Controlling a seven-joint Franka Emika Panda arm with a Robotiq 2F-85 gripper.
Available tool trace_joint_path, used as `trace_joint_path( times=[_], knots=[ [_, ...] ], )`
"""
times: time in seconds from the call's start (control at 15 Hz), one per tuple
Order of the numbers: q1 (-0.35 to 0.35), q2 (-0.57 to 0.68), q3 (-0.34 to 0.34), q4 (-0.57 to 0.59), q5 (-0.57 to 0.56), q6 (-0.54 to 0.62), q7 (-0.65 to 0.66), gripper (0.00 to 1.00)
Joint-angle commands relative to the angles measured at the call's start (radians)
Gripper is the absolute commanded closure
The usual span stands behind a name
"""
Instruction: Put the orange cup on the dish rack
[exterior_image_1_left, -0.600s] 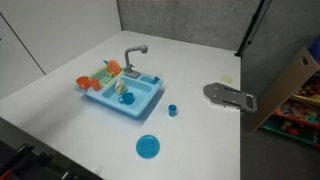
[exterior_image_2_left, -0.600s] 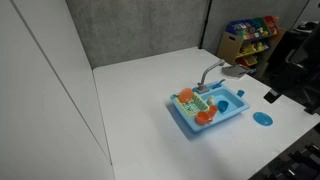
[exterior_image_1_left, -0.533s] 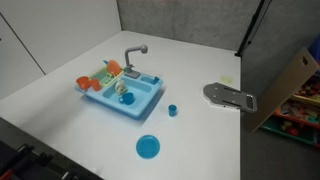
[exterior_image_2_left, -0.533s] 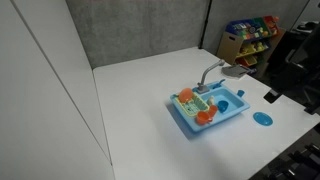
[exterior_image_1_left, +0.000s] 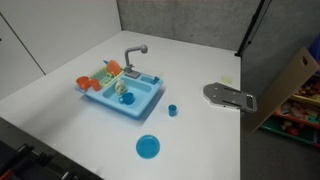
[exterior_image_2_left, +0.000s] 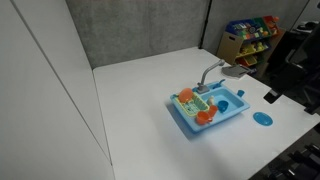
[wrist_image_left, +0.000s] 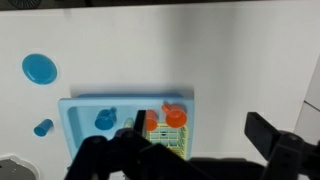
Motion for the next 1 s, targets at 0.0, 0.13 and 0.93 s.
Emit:
trace_joint_path(
  times=[0.0,0.13,0.93],
  knots=[
    [-0.004,0.053,-0.003,0.052,-0.03,-0.034,0.01,0.0],
    [-0.011,0.087,-0.002,0.081,-0.047,-0.049,0.014,0.0],
    [-0.037,0.326,-0.027,0.287,-0.158,-0.112,0.024,0.0]
  ],
)
